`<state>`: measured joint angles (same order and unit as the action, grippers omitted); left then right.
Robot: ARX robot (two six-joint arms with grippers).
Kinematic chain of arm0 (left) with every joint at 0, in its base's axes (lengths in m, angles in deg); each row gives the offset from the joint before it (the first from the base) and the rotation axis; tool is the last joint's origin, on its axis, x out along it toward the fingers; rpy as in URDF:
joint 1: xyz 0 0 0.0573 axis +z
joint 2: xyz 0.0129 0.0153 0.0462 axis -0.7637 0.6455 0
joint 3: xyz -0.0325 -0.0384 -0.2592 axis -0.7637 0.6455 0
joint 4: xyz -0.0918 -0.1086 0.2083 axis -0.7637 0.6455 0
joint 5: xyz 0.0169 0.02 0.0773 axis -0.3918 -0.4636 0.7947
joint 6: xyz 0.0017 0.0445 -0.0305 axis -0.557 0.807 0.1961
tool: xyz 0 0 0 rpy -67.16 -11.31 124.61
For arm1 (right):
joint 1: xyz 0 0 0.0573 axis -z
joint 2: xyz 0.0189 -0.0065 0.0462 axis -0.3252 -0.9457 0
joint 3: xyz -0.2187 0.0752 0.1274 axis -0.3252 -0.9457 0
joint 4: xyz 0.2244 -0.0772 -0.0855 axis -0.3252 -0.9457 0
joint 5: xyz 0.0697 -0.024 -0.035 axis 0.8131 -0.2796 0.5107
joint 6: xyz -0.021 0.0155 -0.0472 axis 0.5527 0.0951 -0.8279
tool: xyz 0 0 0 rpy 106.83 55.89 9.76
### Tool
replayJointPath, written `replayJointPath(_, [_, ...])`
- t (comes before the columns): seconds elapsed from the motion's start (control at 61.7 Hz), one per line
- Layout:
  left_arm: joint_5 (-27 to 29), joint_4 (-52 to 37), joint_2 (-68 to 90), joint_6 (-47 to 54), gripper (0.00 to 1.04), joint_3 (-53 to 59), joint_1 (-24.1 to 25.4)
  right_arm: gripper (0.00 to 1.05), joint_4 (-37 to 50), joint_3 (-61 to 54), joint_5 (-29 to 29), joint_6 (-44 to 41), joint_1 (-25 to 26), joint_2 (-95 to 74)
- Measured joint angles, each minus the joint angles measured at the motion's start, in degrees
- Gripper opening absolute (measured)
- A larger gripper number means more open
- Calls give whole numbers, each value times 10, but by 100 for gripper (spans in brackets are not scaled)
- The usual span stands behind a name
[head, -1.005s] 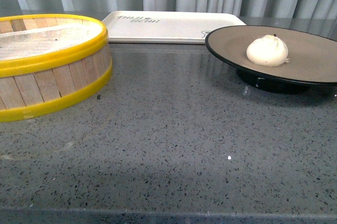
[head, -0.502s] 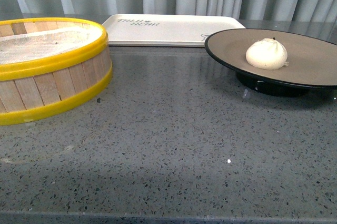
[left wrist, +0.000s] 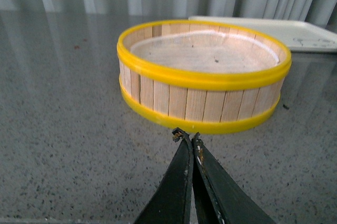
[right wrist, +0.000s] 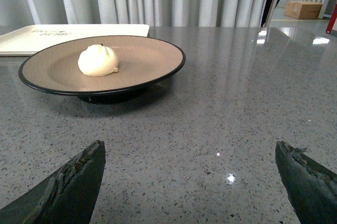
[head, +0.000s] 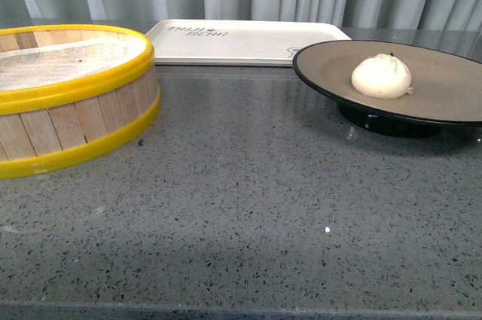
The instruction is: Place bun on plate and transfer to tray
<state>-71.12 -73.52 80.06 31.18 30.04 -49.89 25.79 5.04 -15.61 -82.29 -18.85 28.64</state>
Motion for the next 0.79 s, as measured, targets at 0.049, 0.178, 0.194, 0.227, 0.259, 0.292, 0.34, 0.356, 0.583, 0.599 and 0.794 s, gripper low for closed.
replayJointPath(0.049, [0, 0, -7, 0, 4, 0, 0, 96, 0, 0, 0, 0, 0, 0])
replayJointPath(0.178, [0, 3, -8, 0, 4, 0, 0, 96, 0, 0, 0, 0, 0, 0])
replayJointPath(0.194, [0, 3, -8, 0, 4, 0, 0, 96, 0, 0, 0, 0, 0, 0])
replayJointPath(0.227, [0, 3, -8, 0, 4, 0, 0, 96, 0, 0, 0, 0, 0, 0])
replayJointPath(0.259, [0, 3, -8, 0, 4, 0, 0, 96, 0, 0, 0, 0, 0, 0])
replayJointPath(0.292, [0, 3, -8, 0, 5, 0, 0, 96, 0, 0, 0, 0, 0, 0])
replayJointPath(0.34, [0, 3, -8, 0, 12, 0, 0, 96, 0, 0, 0, 0, 0, 0])
replayJointPath(0.356, [0, 3, -8, 0, 15, 0, 0, 96, 0, 0, 0, 0, 0, 0])
replayJointPath(0.583, [0, 3, -8, 0, 56, 0, 0, 96, 0, 0, 0, 0, 0, 0])
replayJointPath(0.599, [0, 3, -8, 0, 58, 0, 0, 96, 0, 0, 0, 0, 0, 0])
replayJointPath(0.794, [0, 3, -8, 0, 90, 0, 0, 96, -18, 10, -77, -29, -19, -21])
